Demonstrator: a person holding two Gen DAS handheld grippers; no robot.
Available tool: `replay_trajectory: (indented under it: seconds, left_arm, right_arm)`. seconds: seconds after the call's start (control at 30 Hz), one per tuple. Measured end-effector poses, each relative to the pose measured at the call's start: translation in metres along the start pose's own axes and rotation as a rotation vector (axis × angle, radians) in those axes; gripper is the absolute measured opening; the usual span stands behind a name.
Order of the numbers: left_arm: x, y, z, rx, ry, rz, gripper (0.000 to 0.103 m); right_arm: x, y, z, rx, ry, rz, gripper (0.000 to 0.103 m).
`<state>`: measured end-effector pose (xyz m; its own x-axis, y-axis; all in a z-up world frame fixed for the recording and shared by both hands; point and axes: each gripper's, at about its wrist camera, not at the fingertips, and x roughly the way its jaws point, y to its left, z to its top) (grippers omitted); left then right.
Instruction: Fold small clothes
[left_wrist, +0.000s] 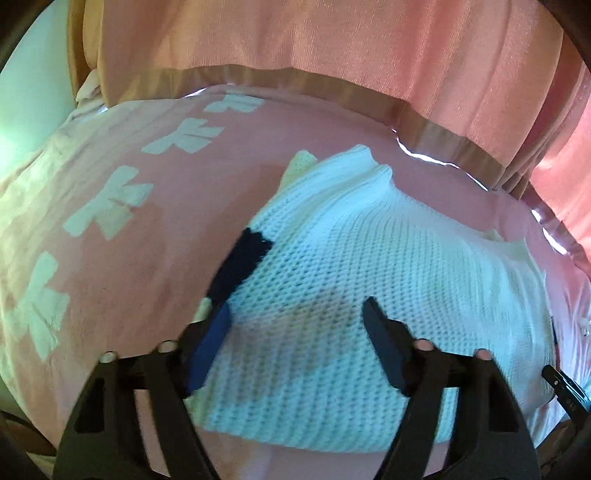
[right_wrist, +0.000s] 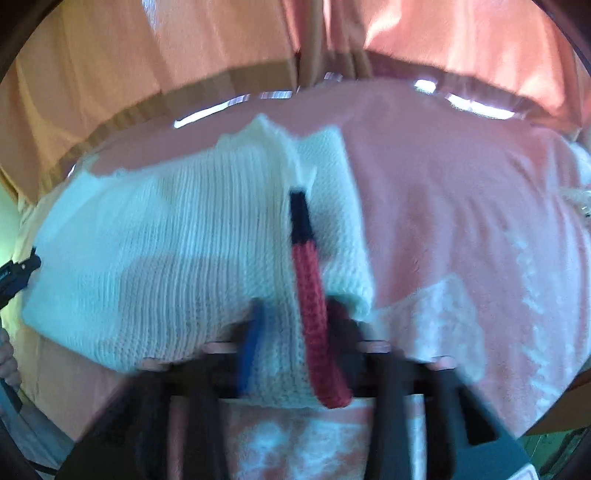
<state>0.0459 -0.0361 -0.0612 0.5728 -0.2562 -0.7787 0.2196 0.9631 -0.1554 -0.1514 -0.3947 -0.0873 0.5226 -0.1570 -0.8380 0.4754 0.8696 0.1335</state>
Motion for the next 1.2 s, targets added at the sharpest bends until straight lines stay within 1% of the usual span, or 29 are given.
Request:
replay_trajectory:
  seconds: [0.03, 0.07, 0.1, 0.17, 0.2, 0.23, 0.3, 0.37, 0.4, 0.43, 0.47, 0.5, 0.53, 0.57, 0.6, 0.63, 0.7, 0.73, 0.77, 0.8, 0.83, 0.87, 0.97, 1.03, 1.07, 1.1, 1.13, 1.17, 1.2]
  left_arm:
    - [0.000, 0.000, 0.000, 0.015, 0.002, 0.006, 0.049]
    - [-0.001, 0.000, -0.001, 0.030, 0.005, 0.004, 0.038]
    - [-0.002, 0.002, 0.000, 0.031, 0.010, -0.005, 0.032]
    - [-0.004, 0.008, 0.001, 0.019, 0.016, -0.015, 0.030]
    - [-0.002, 0.011, 0.000, 0.011, 0.024, -0.011, 0.030]
    - [0.000, 0.013, -0.001, 0.011, 0.031, -0.011, 0.031]
    - [0.001, 0.011, -0.003, 0.033, 0.025, 0.001, 0.031]
    - [-0.005, 0.011, -0.004, 0.039, 0.016, 0.004, 0.031]
    - [-0.011, 0.013, -0.003, 0.018, 0.007, -0.004, 0.034]
    - [-0.017, 0.017, -0.002, -0.014, -0.001, -0.023, 0.036]
    - [-0.023, 0.024, -0.001, -0.066, -0.007, -0.046, 0.045]
    - [-0.028, 0.029, -0.001, -0.111, -0.011, -0.053, 0.054]
    - [-0.029, 0.034, -0.001, -0.144, -0.013, -0.053, 0.058]
    - [-0.028, 0.038, 0.001, -0.164, -0.006, -0.042, 0.059]
    - [-0.024, 0.040, 0.002, -0.171, 0.008, -0.029, 0.059]
    - [-0.018, 0.042, 0.004, -0.178, 0.022, -0.022, 0.059]
    - [-0.007, 0.043, 0.006, -0.183, 0.052, -0.023, 0.062]
    - [0.000, 0.043, 0.005, -0.191, 0.073, -0.024, 0.063]
    - [0.010, 0.045, 0.004, -0.217, 0.108, -0.037, 0.071]
    - [0.020, 0.046, 0.002, -0.244, 0.151, -0.059, 0.079]
    - [0.027, 0.047, 0.001, -0.258, 0.172, -0.069, 0.083]
    - [0.028, 0.044, 0.002, -0.245, 0.152, -0.071, 0.089]
    - [0.033, 0.036, 0.003, -0.227, 0.150, -0.046, 0.092]
    - [0.032, 0.036, 0.004, -0.242, 0.149, -0.051, 0.087]
    - [0.030, 0.037, 0.004, -0.250, 0.146, -0.058, 0.073]
    - [0.028, 0.038, 0.005, -0.256, 0.141, -0.083, 0.051]
    - [0.027, 0.039, 0.006, -0.261, 0.146, -0.115, 0.040]
    - [0.025, 0.039, 0.008, -0.284, 0.162, -0.174, 0.031]
    - [0.022, 0.039, 0.009, -0.290, 0.160, -0.186, 0.027]
  right_arm:
    - [-0.003, -0.002, 0.001, 0.021, -0.010, 0.020, 0.007]
    - [-0.012, -0.003, 0.002, 0.017, -0.042, 0.016, 0.006]
    - [-0.025, -0.004, 0.004, 0.002, -0.093, -0.002, 0.006]
    - [-0.045, -0.012, 0.004, 0.016, -0.165, -0.048, 0.006]
    - [-0.043, -0.021, 0.001, 0.047, -0.141, -0.077, 0.006]
    - [-0.029, -0.030, -0.003, 0.075, -0.074, -0.096, 0.007]
    - [-0.001, -0.041, -0.009, 0.109, 0.048, -0.089, 0.008]
    - [-0.012, -0.030, -0.006, 0.064, -0.004, -0.138, 0.009]
    - [-0.022, -0.022, -0.004, 0.038, -0.050, -0.162, 0.012]
    - [-0.039, -0.013, -0.002, 0.028, -0.127, -0.176, 0.014]
    - [-0.051, -0.007, -0.001, 0.024, -0.181, -0.172, 0.018]
    - [-0.063, 0.001, -0.001, 0.015, -0.233, -0.164, 0.019]
    - [-0.073, 0.011, -0.002, 0.002, -0.283, -0.142, 0.020]
    - [-0.082, 0.028, -0.003, -0.032, -0.324, -0.086, 0.020]
    - [-0.083, 0.047, -0.002, -0.078, -0.337, -0.025, 0.019]
    - [-0.082, 0.067, -0.004, -0.134, -0.333, 0.026, 0.019]
    - [-0.067, 0.116, -0.012, -0.265, -0.277, 0.122, 0.009]
    - [-0.059, 0.134, -0.018, -0.307, -0.248, 0.161, 0.008]
    - [-0.047, 0.155, -0.024, -0.348, -0.211, 0.188, 0.006]
    - [-0.040, 0.170, -0.029, -0.374, -0.189, 0.204, 0.005]
    - [-0.032, 0.184, -0.033, -0.401, -0.176, 0.215, 0.005]
    - [-0.028, 0.191, -0.034, -0.412, -0.177, 0.213, 0.005]
    - [-0.017, 0.197, -0.028, -0.377, -0.184, 0.211, 0.005]
    - [-0.013, 0.190, -0.022, -0.313, -0.193, 0.215, 0.005]
    - [-0.009, 0.185, -0.017, -0.285, -0.200, 0.206, 0.005]
    - [-0.001, 0.182, -0.015, -0.282, -0.189, 0.187, 0.005]
    - [0.009, 0.180, -0.013, -0.293, -0.158, 0.166, 0.005]
    - [0.033, 0.179, -0.014, -0.312, -0.070, 0.142, 0.003]
    - [0.035, 0.177, -0.017, -0.306, -0.109, 0.160, 0.002]
